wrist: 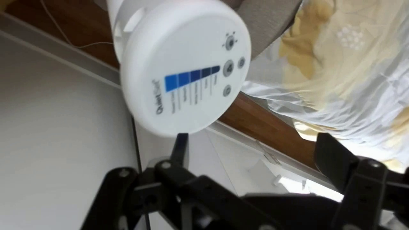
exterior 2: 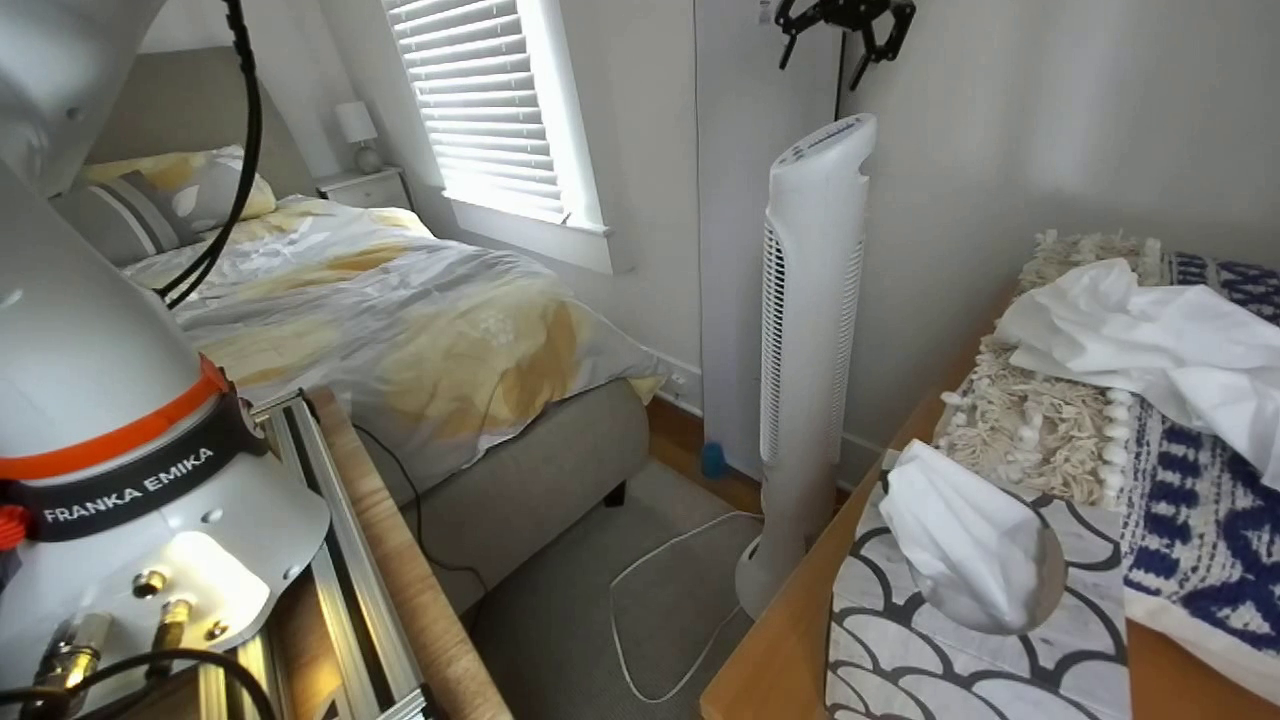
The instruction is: Move the fan to the right
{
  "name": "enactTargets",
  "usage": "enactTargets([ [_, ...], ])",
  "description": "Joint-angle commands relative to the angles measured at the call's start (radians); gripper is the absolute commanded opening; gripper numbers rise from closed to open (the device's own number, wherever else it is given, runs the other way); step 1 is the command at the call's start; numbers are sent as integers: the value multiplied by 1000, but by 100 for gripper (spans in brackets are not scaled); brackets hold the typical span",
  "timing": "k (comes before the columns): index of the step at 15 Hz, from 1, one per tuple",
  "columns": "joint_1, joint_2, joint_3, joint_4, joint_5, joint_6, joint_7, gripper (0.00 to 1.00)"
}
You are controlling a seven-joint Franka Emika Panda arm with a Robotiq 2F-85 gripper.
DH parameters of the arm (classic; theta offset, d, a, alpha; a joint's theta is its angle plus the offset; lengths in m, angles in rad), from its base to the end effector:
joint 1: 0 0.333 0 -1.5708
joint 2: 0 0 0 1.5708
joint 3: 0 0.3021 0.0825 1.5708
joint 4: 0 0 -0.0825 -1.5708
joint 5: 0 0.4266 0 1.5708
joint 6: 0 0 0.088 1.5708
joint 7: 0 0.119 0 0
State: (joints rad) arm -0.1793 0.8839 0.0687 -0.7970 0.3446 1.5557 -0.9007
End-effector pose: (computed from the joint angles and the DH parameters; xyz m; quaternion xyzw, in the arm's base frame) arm 0.7901 -0.0691 0.3769 -0.9101 -0.3592 -0.0445 0.2017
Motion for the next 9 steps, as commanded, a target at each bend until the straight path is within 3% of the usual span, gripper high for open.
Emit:
enactTargets([
  [1, 81, -82, -59, -62, -116, 58, 34, 100],
  [5, 166, -178, -97, -156, -202, 52, 145, 100],
  [9, 244, -316, -114, -330, -267, 94, 235, 100],
])
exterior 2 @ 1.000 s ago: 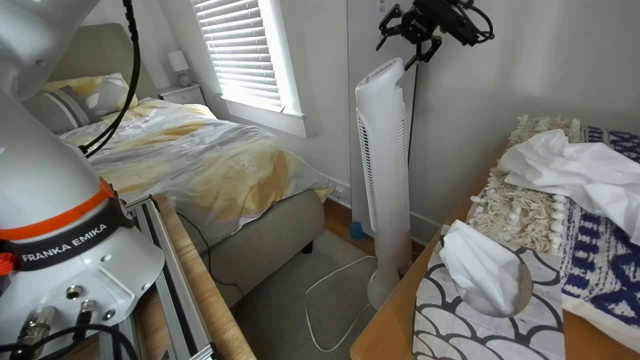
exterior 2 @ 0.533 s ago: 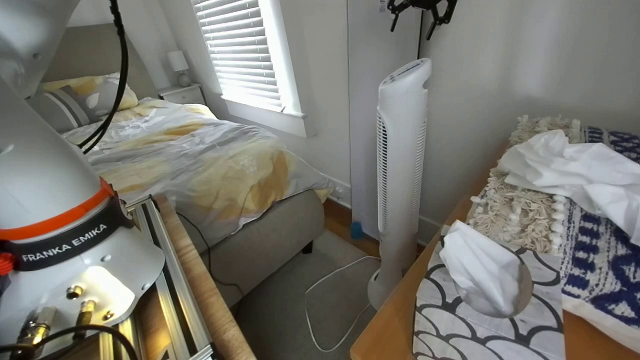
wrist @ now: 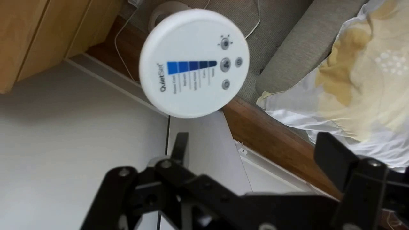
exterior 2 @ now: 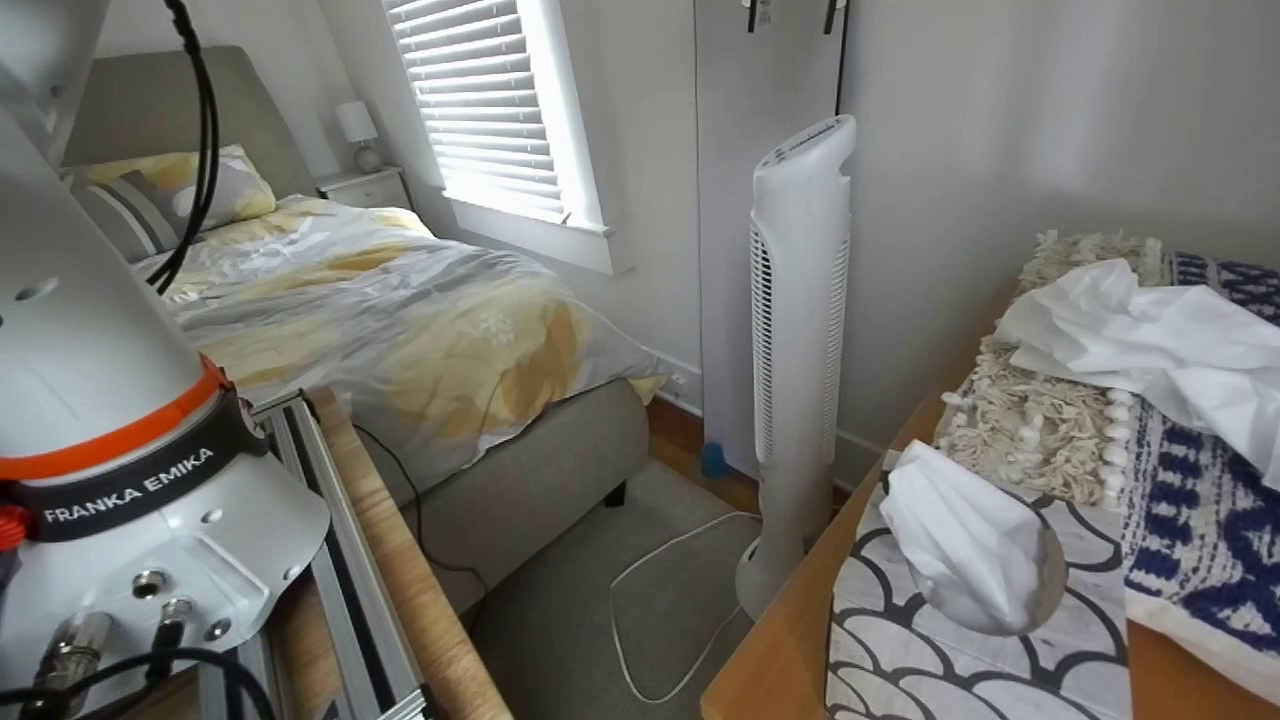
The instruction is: Move the fan to the right
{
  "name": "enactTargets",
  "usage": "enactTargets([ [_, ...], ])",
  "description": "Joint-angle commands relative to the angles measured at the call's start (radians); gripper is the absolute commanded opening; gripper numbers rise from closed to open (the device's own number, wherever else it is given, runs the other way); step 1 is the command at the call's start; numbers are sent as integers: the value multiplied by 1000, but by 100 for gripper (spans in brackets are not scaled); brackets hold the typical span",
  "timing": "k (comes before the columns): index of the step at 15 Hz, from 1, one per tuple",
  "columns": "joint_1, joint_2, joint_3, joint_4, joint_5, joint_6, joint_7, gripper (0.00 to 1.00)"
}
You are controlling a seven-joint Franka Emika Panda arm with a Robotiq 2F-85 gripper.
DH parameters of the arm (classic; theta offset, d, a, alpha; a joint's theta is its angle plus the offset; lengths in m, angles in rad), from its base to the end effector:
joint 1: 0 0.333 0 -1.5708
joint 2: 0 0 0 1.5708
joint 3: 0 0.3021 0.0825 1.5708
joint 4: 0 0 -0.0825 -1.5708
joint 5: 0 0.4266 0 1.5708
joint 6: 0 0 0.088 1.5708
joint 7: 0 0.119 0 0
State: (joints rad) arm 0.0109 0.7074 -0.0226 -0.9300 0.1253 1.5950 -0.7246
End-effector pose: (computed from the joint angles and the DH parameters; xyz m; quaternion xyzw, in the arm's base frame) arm 0.7732 0.0113 0.4411 -0.9356 -0.3481 -0.0001 0.0591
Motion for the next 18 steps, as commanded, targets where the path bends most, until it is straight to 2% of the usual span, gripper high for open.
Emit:
enactTargets([
  [1, 65, -170, -23, -236, -55, 66, 73, 100],
  [4, 85, -261, -20, -355, -78, 79, 73, 100],
  [7, 107, -352, -36, -480, -133, 190, 127, 100],
  [10, 121, -444, -45, -612, -157, 304, 270, 100],
  [11, 83, -474, 8, -653, -179, 334, 317, 100],
  [12, 84, -505, 10, -698, -186, 365, 369, 100],
  [18, 77, -715, 33, -977, -145, 353, 696, 100],
])
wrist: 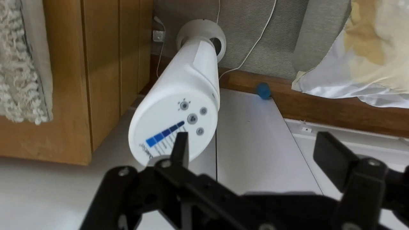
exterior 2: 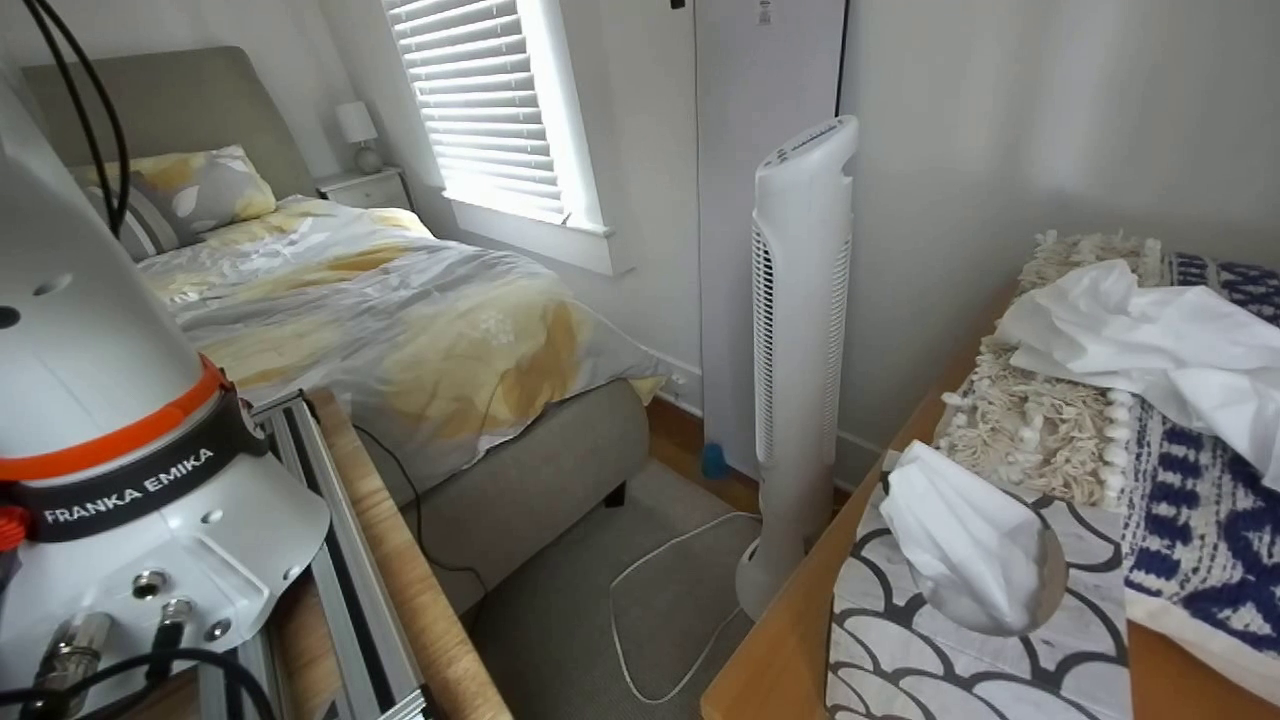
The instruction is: Move the fan to the right
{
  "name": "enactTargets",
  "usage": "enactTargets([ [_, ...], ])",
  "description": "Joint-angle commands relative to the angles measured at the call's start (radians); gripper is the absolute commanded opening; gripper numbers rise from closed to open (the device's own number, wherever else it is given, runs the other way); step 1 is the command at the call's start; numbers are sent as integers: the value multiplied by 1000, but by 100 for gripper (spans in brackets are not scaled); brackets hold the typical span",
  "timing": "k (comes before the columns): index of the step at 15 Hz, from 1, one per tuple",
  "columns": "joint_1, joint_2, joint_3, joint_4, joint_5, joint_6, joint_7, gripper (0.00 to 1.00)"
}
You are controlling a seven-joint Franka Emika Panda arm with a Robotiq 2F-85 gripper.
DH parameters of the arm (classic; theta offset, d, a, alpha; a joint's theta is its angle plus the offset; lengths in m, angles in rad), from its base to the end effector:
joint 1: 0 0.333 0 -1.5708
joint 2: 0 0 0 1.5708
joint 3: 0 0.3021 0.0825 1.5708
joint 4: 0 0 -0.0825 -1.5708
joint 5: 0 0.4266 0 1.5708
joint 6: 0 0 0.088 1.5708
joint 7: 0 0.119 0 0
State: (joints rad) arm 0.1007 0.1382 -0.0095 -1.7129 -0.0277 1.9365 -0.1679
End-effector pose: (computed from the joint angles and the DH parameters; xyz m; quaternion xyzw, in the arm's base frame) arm 0.6514 0.0576 0.4711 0.9900 0.1335 0.0421 0.0154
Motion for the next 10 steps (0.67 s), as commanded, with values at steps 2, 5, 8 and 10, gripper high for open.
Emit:
enactTargets([
  [2, -19, -222, 23, -297, 22, 3, 193, 100],
  [5, -33, -342, 22, -457, -33, 91, 156, 100],
  [8, -37, -288, 24, -389, -11, 55, 158, 100],
  [10, -38, -317, 24, -419, -13, 64, 157, 100],
])
